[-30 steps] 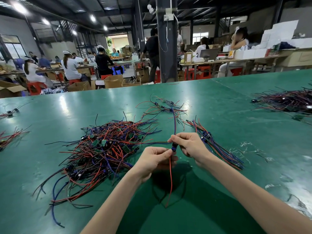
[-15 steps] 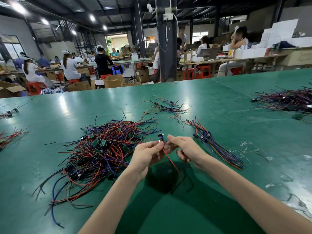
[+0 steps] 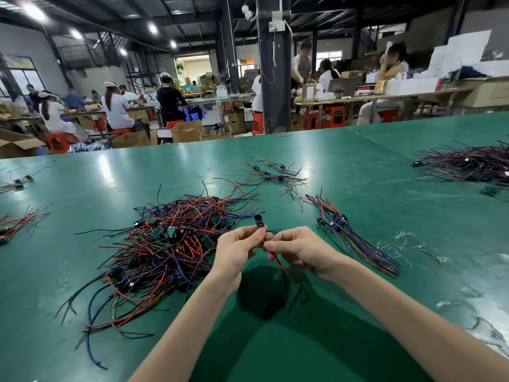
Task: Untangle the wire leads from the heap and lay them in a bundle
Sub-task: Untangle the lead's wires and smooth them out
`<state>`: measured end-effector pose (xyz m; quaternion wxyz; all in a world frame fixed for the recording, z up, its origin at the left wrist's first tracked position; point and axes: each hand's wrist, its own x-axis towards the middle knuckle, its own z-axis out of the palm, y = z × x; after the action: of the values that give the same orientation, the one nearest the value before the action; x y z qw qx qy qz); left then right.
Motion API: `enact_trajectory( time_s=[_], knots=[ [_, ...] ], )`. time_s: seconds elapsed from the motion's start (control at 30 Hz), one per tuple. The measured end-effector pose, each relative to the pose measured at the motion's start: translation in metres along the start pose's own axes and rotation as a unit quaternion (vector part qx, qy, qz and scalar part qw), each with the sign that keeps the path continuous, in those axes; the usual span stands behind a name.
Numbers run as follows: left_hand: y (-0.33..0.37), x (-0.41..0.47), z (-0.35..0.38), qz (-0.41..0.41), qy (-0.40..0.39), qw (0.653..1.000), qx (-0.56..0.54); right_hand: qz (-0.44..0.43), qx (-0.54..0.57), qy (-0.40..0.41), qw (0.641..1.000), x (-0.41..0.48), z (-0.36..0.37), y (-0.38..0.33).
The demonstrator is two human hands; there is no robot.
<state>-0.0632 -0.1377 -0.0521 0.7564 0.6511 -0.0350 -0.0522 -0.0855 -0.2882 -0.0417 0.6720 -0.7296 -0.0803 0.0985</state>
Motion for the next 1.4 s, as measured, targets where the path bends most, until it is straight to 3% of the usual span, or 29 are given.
enact_trajectory(
  time_s=[0.27, 0.6, 0.8, 1.4],
  knots=[
    [-0.002, -0.004, 0.006, 0.103, 0.013, 0.993, 0.049, 0.053, 0.019, 0.052, 0.997, 0.007, 0.004, 0.007],
    [0.005, 0.0, 0.001, 0.093, 0.05, 0.994, -0.005, 0.042, 0.012, 0.003, 0.999, 0.002, 0.008, 0.005],
    [0.003, -0.002, 0.005, 0.122, 0.035, 0.991, 0.049, 0.075, 0.019, 0.047, 0.996, 0.006, 0.008, 0.008],
    [0.007, 0.004, -0.003, 0.124, 0.064, 0.99, 0.022, 0.063, -0.058, 0.066, 0.994, 0.002, 0.009, 0.006]
  ],
)
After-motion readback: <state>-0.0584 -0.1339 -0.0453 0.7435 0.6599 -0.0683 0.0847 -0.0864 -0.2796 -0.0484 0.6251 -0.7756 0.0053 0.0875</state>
